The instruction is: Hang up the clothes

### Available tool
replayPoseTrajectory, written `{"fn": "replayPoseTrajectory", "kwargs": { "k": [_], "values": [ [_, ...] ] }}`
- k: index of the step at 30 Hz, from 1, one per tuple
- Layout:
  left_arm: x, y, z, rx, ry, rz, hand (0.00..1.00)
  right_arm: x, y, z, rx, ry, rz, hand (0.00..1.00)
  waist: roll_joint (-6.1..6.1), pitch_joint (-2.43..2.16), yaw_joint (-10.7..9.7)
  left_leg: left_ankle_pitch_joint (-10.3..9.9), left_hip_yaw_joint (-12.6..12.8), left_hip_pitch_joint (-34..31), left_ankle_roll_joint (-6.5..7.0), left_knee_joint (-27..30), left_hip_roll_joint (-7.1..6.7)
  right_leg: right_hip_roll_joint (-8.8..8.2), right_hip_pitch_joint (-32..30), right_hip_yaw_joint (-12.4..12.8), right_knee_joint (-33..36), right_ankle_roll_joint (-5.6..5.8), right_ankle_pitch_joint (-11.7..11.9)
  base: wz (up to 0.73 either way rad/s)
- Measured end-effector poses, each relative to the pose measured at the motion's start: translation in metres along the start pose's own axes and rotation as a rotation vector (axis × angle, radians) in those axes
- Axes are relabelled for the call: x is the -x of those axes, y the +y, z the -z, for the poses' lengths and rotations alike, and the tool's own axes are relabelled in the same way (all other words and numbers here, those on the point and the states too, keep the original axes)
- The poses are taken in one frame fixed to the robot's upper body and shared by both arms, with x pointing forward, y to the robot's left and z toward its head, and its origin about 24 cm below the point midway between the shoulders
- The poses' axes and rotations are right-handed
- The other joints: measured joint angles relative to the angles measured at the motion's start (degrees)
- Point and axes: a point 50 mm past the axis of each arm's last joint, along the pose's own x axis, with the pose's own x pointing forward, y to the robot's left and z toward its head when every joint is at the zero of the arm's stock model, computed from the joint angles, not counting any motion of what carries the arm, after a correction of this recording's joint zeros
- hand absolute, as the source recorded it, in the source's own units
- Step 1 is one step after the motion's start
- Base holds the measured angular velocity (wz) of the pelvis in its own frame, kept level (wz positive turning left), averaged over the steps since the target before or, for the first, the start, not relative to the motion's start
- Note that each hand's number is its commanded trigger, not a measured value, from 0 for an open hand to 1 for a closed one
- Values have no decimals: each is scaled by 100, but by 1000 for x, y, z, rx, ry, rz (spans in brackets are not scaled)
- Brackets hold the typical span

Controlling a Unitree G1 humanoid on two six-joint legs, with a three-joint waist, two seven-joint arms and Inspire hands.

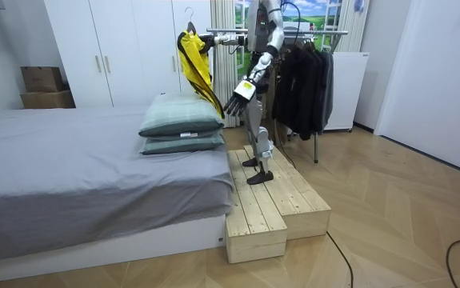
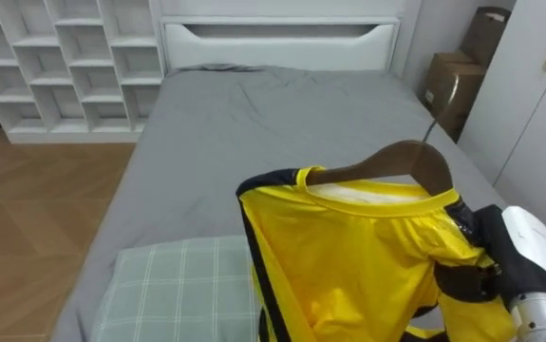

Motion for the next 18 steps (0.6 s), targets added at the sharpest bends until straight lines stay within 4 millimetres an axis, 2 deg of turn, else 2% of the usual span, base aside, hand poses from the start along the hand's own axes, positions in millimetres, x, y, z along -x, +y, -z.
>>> {"fn": "replayPoseTrajectory", "kwargs": {
  "k": [5, 8, 12, 18],
  "values": [
    [13, -9, 45, -40, 190, 54, 0, 5, -1, 0, -31, -3, 16, 100, 18, 5, 8, -51, 32, -2, 7, 23, 4, 3, -8, 19, 8, 4, 1, -3],
    [18, -12, 60, -64, 265, 77, 0, 7, -1, 0, -28, -6, 24, 100, 9, 8, 30, -54, 65, -2, 3, 26, 11, 7, -29, 52, 19, 4, 2, -4],
    [21, -15, 67, -75, 304, 98, 0, 8, 3, -1, -35, -10, 15, 100, 2, 13, 36, -56, 144, -1, 5, 30, 15, 12, -47, 122, 16, 14, 8, -9],
    [17, -19, 60, -63, 304, 130, 0, 9, 9, -4, -49, -19, 6, 100, -4, 18, 15, -82, 184, -29, 45, 45, -1, -13, -76, 150, 4, 49, 28, -3]
  ]
}}
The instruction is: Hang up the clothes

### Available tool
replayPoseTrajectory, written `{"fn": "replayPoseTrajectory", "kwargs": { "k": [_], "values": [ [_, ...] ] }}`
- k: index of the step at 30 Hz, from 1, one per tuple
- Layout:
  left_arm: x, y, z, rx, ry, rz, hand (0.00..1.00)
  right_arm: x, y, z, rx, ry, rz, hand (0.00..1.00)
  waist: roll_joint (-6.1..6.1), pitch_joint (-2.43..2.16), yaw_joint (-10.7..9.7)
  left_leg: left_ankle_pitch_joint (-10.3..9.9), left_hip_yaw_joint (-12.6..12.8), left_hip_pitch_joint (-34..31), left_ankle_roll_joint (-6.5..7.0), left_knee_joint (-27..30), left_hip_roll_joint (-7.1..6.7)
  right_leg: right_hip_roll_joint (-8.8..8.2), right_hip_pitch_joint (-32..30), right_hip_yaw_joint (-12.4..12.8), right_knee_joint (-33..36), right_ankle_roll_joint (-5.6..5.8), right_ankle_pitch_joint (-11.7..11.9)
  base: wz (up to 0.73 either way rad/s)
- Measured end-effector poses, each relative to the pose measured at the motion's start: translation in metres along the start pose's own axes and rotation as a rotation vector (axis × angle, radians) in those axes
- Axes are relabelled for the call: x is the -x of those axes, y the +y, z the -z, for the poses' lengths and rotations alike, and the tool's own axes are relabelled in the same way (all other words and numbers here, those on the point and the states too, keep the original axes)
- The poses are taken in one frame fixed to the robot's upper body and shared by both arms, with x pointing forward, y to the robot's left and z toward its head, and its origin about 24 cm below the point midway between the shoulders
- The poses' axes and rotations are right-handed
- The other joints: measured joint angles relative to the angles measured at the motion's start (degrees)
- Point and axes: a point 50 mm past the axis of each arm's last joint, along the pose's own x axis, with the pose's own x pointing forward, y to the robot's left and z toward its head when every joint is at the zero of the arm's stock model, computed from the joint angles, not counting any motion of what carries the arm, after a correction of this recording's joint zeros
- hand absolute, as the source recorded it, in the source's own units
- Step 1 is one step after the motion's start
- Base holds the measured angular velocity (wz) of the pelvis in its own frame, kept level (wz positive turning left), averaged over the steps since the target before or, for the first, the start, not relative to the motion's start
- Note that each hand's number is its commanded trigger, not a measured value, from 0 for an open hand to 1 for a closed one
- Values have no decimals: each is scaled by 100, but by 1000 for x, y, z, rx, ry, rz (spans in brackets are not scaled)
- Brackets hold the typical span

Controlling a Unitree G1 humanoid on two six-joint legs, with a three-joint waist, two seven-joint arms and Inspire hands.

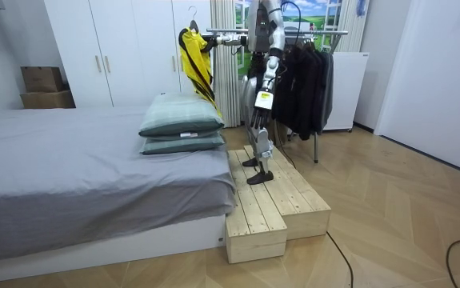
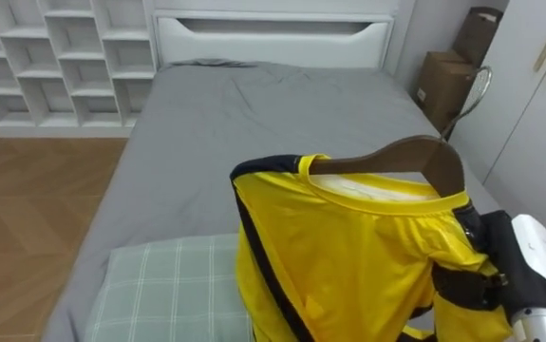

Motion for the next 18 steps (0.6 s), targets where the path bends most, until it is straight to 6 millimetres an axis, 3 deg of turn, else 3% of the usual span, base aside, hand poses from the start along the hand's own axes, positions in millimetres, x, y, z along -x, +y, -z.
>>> {"fn": "replayPoseTrajectory", "kwargs": {
  "k": [9, 15, 18],
  "values": [
    [-4, -4, -18, -7, -25, 53, 0, 1, 3, -3, 9, -5, 12, 100, -17, -11, -32, -70, 40, -267, 57, 133, 2, -20, -229, -13, 98, 58, 36, -2],
    [-3, -7, -20, -25, -34, 80, 0, 9, 15, 0, 17, 12, -18, 100, -56, -7, -58, -113, 174, -297, 85, 179, 16, -25, -319, 35, 108, 85, 52, -9],
    [-3, -11, -21, -67, -35, 103, 0, 12, 21, 1, 2, 25, -31, 100, -77, -12, -113, -155, 333, -394, 96, 259, 99, -21, -483, 51, 141, 102, 86, -25]
  ]
}}
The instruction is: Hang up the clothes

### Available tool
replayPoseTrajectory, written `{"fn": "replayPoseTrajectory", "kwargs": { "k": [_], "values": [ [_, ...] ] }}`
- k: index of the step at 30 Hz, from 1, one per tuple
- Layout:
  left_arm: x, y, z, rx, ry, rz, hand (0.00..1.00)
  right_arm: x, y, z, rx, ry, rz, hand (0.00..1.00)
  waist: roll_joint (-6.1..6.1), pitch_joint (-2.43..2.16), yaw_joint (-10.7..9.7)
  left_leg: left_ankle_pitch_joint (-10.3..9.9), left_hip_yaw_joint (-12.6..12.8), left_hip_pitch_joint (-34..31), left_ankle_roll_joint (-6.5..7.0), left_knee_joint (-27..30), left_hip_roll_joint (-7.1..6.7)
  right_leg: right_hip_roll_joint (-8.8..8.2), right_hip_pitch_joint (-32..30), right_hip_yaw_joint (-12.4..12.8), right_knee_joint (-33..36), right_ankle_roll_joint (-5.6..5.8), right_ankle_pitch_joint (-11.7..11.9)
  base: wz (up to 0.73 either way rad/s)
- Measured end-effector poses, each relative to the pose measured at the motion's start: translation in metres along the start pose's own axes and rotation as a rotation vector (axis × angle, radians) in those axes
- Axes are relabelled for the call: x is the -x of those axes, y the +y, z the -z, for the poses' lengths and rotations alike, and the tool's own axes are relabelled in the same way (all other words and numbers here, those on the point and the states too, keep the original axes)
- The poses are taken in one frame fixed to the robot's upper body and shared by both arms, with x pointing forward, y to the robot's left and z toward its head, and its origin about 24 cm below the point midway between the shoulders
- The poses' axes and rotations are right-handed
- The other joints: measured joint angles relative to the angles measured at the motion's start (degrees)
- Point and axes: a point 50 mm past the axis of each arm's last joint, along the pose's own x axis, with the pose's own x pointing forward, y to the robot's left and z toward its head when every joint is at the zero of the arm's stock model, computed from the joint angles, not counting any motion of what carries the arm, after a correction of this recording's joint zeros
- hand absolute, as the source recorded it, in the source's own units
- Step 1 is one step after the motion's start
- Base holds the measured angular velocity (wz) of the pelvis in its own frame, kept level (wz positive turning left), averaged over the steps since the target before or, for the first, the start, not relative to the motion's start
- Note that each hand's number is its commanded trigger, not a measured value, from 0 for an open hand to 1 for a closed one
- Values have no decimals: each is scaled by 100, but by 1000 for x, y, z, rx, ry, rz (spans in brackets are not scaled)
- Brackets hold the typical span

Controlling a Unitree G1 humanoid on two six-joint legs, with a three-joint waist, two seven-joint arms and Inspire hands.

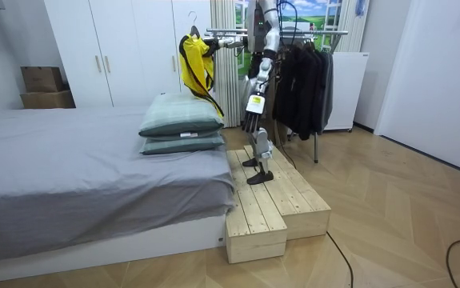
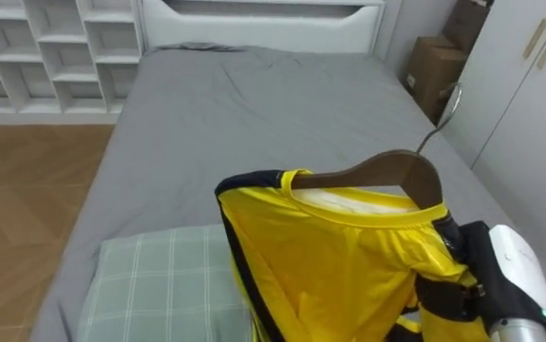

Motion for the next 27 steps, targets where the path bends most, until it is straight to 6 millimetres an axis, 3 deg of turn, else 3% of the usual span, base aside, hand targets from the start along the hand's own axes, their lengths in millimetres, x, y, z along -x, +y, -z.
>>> {"fn": "replayPoseTrajectory", "kwargs": {
  "k": [3, 4, 5, 6, 7, 8, 9, 10, 11, 12, 13, 14, 16, 19, 21, 23, 25, 26, 27],
  "values": [
    [0, -1, 2, -5, 7, 13, 0, 3, 10, -1, -22, 6, -24, 100, -47, -11, -41, -39, 370, 26, -10, 0, 54, 54, -217, 133, 161, -9, 10, -66],
    [0, -1, 2, -6, 7, 13, 0, 4, 15, -3, -25, 3, -34, 100, -47, -11, -20, -75, 635, 49, -32, 33, 136, 102, -341, 46, 201, -35, 76, -124],
    [0, -2, 2, -5, 9, 14, 0, 5, 19, -6, -29, -3, -44, 100, -44, -7, 41, -121, 991, 93, -55, 67, 224, 126, -479, -238, 212, -97, 159, -145],
    [0, -2, 2, -6, 9, 15, 0, 4, 21, -7, -26, -7, -47, 100, -34, 0, 72, -154, 1191, 118, -70, 97, 272, 120, -533, -467, 214, -149, 213, -174],
    [0, -2, 2, -6, 8, 15, 0, 4, 24, -9, -23, -15, -59, 100, -9, 15, 150, -231, 1637, 169, -107, 172, 395, 97, -634, -1135, 192, -270, 337, -195],
    [0, -2, 3, -3, 17, 17, 0, 4, 27, -11, -22, -21, -72, 100, 67, 64, 288, -303, 2096, 288, -149, 202, 486, 67, -669, -1850, 161, -421, 442, -200],
    [0, -2, 4, -3, 21, 17, 0, 4, 29, -12, -14, -24, -79, 100, 69, 66, 330, -354, 2321, 333, -171, 221, 533, 28, -680, -2221, 166, -482, 483, -192],
    [0, -2, 5, -4, 32, 18, 0, 5, 32, -11, -7, -19, -94, 100, 108, 86, 382, -441, 2768, 435, -206, 263, 609, -82, -718, -2784, 346, -532, 458, -164],
    [0, -3, 6, 9, 52, 23, 0, 6, 36, -9, -1, -6, -110, 100, 134, 97, 396, -530, 3112, 582, -247, 322, 630, -292, -821, -3081, 801, -423, 253, -145],
    [0, -4, 7, 12, 62, 26, 0, 6, 38, -9, 4, 0, -117, 100, 139, 90, 393, -574, 3258, 651, -270, 346, 626, -434, -856, -3133, 1028, -357, 130, -121],
    [0, -4, 8, 16, 74, 29, 0, 6, 39, -9, 17, -2, -126, 100, 142, 81, 398, -639, 3472, 751, -339, 397, 609, -682, -877, -3160, 1313, -263, -17, -96],
    [0, -4, 7, 13, 79, 30, 0, 6, 41, -11, 24, -11, -132, 100, 124, 82, 356, -675, 3619, 795, -394, 452, 612, -725, -895, -3074, 1260, -183, -56, -82],
    [1, -7, 11, -6, 100, 43, 0, 6, 43, -13, 31, -20, -154, 100, 149, 53, 208, -687, 3606, 787, -454, 575, 729, -551, -885, -2960, 1081, -273, 6, -34],
    [2, -9, 14, -21, 118, 66, 0, 4, 48, -18, 34, -39, -207, 100, 176, 56, 133, -715, 3605, 786, -521, 878, 947, -300, -919, -2829, 936, -426, 40, -39],
    [2, -9, 15, -24, 125, 77, 0, 3, 51, -23, 38, -59, -242, 100, 172, 54, 115, -715, 3339, 743, -523, 1241, 1112, -171, -916, -2731, 972, -545, -11, -52],
    [2, -9, 15, -35, 123, 87, 0, 0, 50, -31, 41, -90, -253, 100, 171, 52, 106, -712, 2963, 593, -520, 2027, 1376, -106, -914, -2661, 1100, -678, -156, -59],
    [2, -9, 16, -36, 127, 88, 0, -3, 48, -34, 46, -104, -242, 100, 176, 55, 93, -701, 2643, 493, -500, 2535, 1559, -31, -931, -2501, 1260, -706, -309, -64],
    [2, -8, 18, -39, 133, 86, 0, -3, 48, -34, 47, -104, -242, 100, 169, 51, 92, -620, 2345, 397, -424, 2843, 1655, 67, -870, -2346, 1282, -733, -360, -65],
    [2, -7, 20, -42, 142, 85, 0, -3, 49, -34, 48, -103, -247, 100, 152, 51, 104, -513, 2204, 355, -386, 3002, 1691, 125, -838, -2237, 1270, -744, -366, -73]
  ]
}}
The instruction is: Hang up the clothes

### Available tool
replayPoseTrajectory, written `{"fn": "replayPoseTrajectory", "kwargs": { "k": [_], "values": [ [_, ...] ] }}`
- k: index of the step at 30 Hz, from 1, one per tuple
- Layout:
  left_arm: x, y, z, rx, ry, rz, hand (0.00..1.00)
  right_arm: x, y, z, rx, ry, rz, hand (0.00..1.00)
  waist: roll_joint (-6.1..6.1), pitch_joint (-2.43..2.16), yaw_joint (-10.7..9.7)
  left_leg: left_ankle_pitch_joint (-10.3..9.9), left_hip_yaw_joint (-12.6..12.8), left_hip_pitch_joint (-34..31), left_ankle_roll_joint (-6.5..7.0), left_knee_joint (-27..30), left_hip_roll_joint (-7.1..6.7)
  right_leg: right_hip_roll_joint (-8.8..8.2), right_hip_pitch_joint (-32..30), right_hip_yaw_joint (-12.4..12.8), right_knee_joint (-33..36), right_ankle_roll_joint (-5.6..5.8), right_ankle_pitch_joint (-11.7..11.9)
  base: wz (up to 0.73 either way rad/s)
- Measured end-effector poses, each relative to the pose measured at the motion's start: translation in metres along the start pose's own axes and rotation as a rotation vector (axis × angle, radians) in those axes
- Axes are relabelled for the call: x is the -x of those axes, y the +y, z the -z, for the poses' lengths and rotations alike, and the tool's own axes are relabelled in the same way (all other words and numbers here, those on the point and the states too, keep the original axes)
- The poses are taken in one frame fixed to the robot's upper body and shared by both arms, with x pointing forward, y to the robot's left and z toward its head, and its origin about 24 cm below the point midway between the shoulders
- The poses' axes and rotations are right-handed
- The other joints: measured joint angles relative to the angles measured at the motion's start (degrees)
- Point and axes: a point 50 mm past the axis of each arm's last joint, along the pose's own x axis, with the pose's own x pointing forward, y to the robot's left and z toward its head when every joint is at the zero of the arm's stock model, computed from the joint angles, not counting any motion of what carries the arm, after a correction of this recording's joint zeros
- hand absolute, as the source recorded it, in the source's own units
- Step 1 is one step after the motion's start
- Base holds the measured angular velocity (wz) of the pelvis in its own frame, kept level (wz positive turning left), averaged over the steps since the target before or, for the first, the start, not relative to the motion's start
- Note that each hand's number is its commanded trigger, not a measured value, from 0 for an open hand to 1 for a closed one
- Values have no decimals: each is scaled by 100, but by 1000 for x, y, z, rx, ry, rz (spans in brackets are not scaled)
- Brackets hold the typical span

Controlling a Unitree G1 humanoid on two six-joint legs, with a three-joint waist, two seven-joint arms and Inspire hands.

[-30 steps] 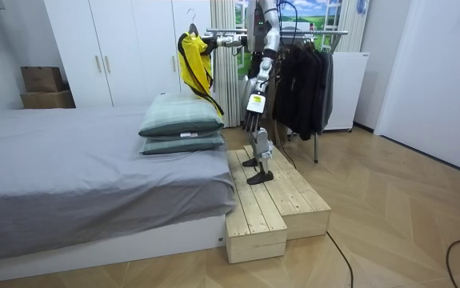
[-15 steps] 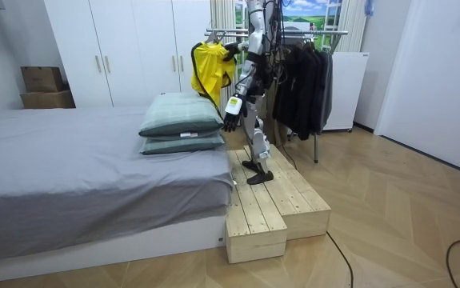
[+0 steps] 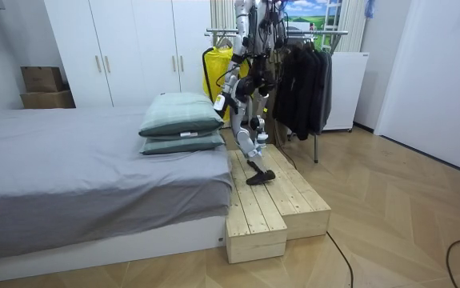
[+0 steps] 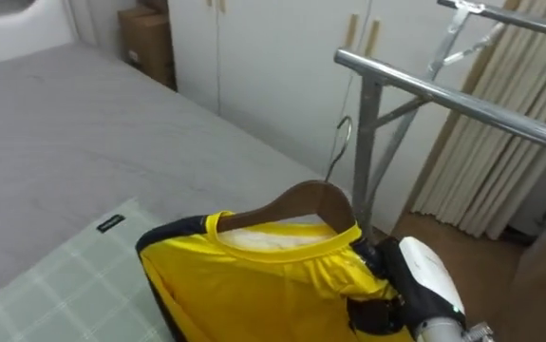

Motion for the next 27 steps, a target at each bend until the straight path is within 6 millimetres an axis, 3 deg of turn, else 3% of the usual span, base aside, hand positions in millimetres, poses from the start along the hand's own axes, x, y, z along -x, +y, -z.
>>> {"fn": "replayPoseTrajectory", "kwargs": {
  "k": [1, 2, 3, 4, 5, 6, 8, 10, 11, 13, 17, 21, 22, 23, 25, 27],
  "values": [
    [1, -2, 8, -13, 27, 5, 0, 0, 4, -1, 1, -5, -15, 100, -45, 0, -3, 303, -320, -136, 72, 370, 24, 59, 81, 219, -34, -25, -13, -85],
    [2, -7, 13, -32, 47, 19, 0, 0, 6, -2, 3, -9, -21, 100, -61, 10, 14, 432, -754, -317, 77, 588, -27, 89, 150, 445, -59, -51, -31, -83],
    [3, -10, 13, -43, 47, 26, 0, 0, 6, -2, 2, -8, -21, 100, -53, 11, 1, 397, -989, -458, 76, 620, -126, 107, 163, 536, -83, -52, -37, -76],
    [3, -12, 10, -57, 34, 33, 0, 0, 5, -2, 0, -6, -15, 100, -81, 28, 9, 278, -1518, -778, 86, 536, -389, 123, 158, 791, -97, -45, -52, -83],
    [3, -14, 8, -65, 27, 38, 0, 0, 6, -2, -1, -7, -18, 100, -100, 39, 79, 179, -1874, -1023, 28, 243, -643, 140, 153, 1061, -109, -36, -40, -96],
    [4, -16, 8, -66, 27, 42, 0, 0, 6, -2, 0, -8, -19, 100, -99, 40, 125, 162, -2061, -1113, 0, 37, -810, 172, 146, 1228, -112, -28, -28, -139],
    [5, -23, 11, -60, 36, 61, 0, -1, 10, -5, 3, -21, -32, 100, -53, 43, 355, 171, -2872, -1306, -28, -1090, -1293, 341, 57, 1959, -122, 7, 41, -172],
    [6, -29, 12, -55, 45, 77, 0, -2, 11, -8, 12, -32, -32, 100, 23, 46, 359, 238, -3264, -1392, -9, -1835, -1438, 486, 16, 2376, -118, -2, 108, -155],
    [7, -33, 16, -56, 61, 88, 0, -2, 10, -8, 20, -32, -30, 100, 36, 23, 346, 458, -3359, -1420, 18, -2023, -1498, 540, -27, 2585, -93, 5, 122, -134],
    [7, -34, 18, -56, 70, 101, 0, -3, 9, -8, 21, -30, -16, 100, 24, 5, 246, 667, -3348, -1369, 95, -2124, -1521, 640, -77, 2847, -104, 68, 148, -84],
    [7, -35, 16, -57, 66, 106, 0, -2, 8, -7, 20, -27, -10, 100, -34, -12, -2, 659, -3161, -1279, 109, -2220, -1511, 634, 22, 2984, -401, 154, 234, -22],
    [6, -34, 12, -60, 55, 105, 0, -3, 8, -8, 38, -29, 0, 100, -32, 25, -20, 586, -3151, -1168, 104, -2277, -1581, 632, 86, 3078, -413, 216, 191, -8],
    [6, -33, 8, -59, 47, 103, 0, -3, 7, -9, 44, -31, 10, 100, -35, 54, -24, 575, -3134, -1173, 105, -2278, -1583, 637, 66, 3114, -402, 230, 171, -8],
    [5, -33, 4, -58, 38, 101, 0, -3, 7, -9, 47, -32, 19, 100, -28, 93, -26, 553, -3083, -1175, 117, -2278, -1574, 648, 54, 3154, -404, 230, 161, -12],
    [5, -31, -1, -57, 27, 98, 0, -3, 6, -9, 55, -29, 26, 100, -25, 129, -30, 516, -3002, -1179, 148, -2275, -1547, 684, 26, 3256, -405, 221, 149, -26],
    [4, -31, -3, -55, 23, 104, 0, -3, 6, -12, 96, -34, 35, 100, -12, 130, 1, 470, -2819, -1180, 133, -2262, -1486, 724, -25, 3372, -396, 209, 159, -42]
  ]
}}
